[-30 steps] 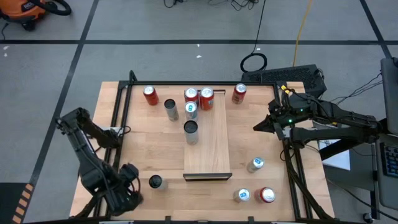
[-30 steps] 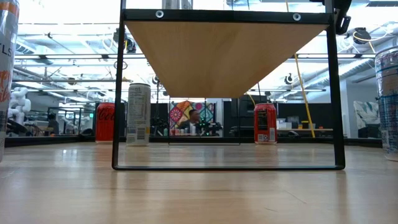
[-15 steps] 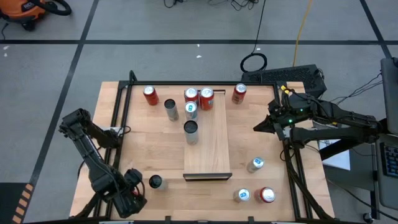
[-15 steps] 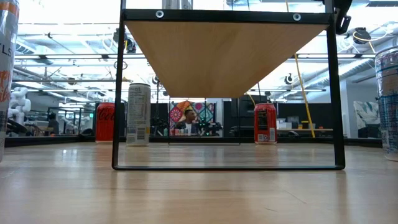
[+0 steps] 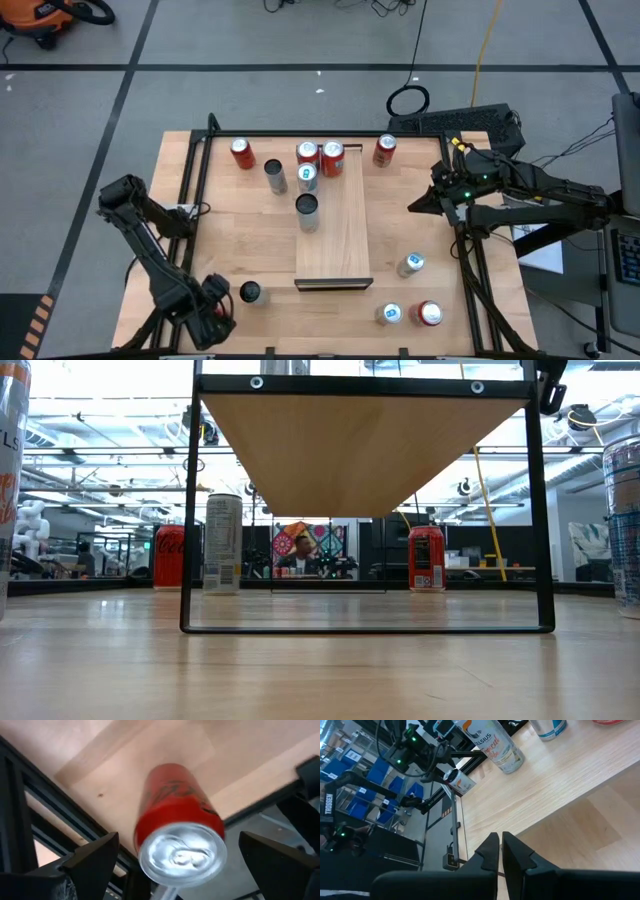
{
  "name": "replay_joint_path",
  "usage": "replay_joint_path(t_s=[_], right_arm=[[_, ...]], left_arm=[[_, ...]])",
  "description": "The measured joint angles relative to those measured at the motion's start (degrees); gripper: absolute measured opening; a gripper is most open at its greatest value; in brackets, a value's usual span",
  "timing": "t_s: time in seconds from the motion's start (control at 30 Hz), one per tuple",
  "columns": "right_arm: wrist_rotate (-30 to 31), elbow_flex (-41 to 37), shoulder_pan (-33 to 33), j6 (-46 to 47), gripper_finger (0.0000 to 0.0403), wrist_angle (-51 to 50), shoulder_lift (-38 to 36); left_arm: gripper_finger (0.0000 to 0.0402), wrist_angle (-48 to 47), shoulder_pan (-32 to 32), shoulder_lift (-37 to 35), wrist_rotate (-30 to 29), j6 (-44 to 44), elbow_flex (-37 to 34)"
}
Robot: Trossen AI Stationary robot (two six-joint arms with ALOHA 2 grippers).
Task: Place canned beverage on shelf
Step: Put the bottom left red soda can on the shelf
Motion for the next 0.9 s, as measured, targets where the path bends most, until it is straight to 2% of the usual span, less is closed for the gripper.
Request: replay_joint_path(t_s=[0.2,0.37,0.5,0.9], right_arm=[[0.0,0.0,0.0,0.6,0.0,0.0,0.0],[0.1,0.0,0.0,0.7,0.0,0.0,0.0],[0.2,0.0,0.0,0.7,0.0,0.0,0.0],[2.2,0.0,0.0,-0.5,0.0,0.0,0.3]], left_arm=[[0.04,7.4,0.0,0.0,0.6,-1.5,-4.2],[0.04,8.0,0.0,0.0,1.2,-5.5,-5.3],[0.0396,8.2,0.0,0.0,4.1,-7.0,-6.0],[0.0294,8.6,0.0,0.0,3.4,-6.9,-6.0]])
